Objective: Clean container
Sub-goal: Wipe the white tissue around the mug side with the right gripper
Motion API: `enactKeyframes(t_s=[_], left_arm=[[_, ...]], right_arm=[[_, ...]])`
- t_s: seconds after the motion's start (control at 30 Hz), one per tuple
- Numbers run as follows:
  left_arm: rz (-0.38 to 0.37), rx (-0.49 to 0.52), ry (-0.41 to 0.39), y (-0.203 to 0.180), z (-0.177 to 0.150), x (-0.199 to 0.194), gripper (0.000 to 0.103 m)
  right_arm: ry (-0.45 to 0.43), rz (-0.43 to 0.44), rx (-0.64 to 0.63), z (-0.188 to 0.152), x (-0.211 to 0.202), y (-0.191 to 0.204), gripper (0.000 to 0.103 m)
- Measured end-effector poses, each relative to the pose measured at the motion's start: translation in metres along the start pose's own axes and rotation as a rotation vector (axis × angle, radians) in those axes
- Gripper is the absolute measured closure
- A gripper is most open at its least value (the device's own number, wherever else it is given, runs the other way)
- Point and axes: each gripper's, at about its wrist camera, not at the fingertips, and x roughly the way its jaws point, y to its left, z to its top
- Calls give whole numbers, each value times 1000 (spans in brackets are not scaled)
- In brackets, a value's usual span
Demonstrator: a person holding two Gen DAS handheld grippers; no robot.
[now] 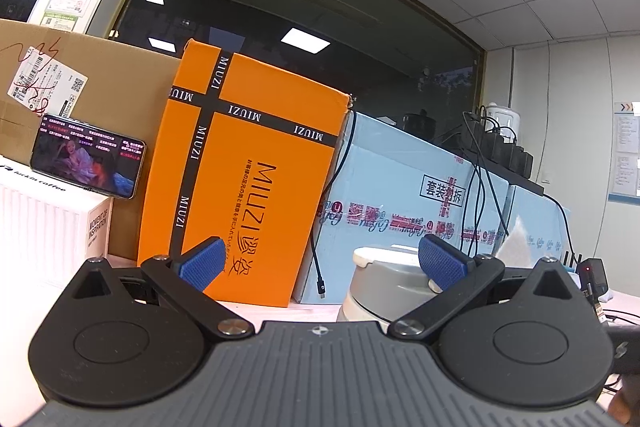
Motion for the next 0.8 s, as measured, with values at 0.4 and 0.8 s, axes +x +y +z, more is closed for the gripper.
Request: enactKeyframes(t_s=[0.4, 0.8], left_arm=[[-3, 3, -1, 0, 0, 1, 0], [1, -4, 1, 0, 0, 2, 0]], right_arm=[[45, 4, 41, -12, 1, -4, 91], [-62, 30, 31, 13, -11, 5, 91]])
